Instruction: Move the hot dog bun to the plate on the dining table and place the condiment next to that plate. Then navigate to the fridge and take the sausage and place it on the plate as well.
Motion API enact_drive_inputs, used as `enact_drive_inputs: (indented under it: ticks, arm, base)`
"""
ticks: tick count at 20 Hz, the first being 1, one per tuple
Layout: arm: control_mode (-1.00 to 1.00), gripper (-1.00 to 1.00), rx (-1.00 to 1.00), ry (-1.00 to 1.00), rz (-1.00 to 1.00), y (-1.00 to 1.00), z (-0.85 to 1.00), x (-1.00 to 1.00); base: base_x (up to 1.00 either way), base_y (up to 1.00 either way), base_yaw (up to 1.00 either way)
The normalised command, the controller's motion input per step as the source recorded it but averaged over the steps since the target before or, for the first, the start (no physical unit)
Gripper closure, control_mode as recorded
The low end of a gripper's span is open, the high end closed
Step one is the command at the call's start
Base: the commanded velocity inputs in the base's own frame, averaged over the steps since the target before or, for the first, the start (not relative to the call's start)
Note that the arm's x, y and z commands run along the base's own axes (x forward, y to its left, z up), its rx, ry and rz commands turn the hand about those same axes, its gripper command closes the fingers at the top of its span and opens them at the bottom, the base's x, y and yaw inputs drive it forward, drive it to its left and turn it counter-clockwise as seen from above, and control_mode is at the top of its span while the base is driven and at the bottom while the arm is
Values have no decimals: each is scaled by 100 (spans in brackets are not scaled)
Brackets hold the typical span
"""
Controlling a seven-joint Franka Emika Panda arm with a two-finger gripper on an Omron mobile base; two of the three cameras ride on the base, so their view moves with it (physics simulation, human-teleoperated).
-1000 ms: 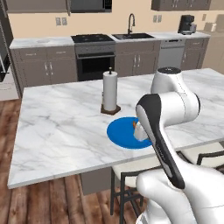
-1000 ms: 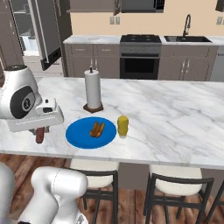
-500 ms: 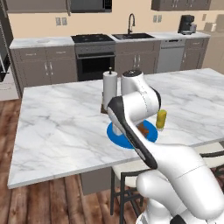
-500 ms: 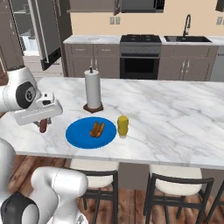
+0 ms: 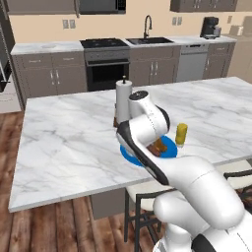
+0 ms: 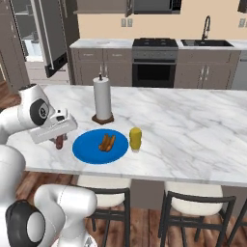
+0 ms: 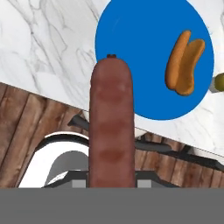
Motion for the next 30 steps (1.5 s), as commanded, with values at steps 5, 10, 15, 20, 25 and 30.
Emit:
enact_drive_inputs:
  ticks: [5, 10, 15, 20, 25, 30]
  arm:
    - [-100, 100, 0, -10, 0, -20, -35, 20]
    - [-100, 100, 0, -8, 0, -4, -14, 33]
    - [-100, 100, 0, -3, 0, 0, -9, 46]
    - [-100, 100, 0, 0, 0, 0, -18, 53]
    - [-100, 100, 0, 0, 0, -1, -34, 35]
    - [-100, 100, 0, 0, 0, 0, -37, 24]
  base:
    - [0, 0, 0]
    - [0, 0, 0]
    - [0, 0, 0]
    - [0, 0, 0]
    - [0, 0, 0]
    - [0, 0, 0]
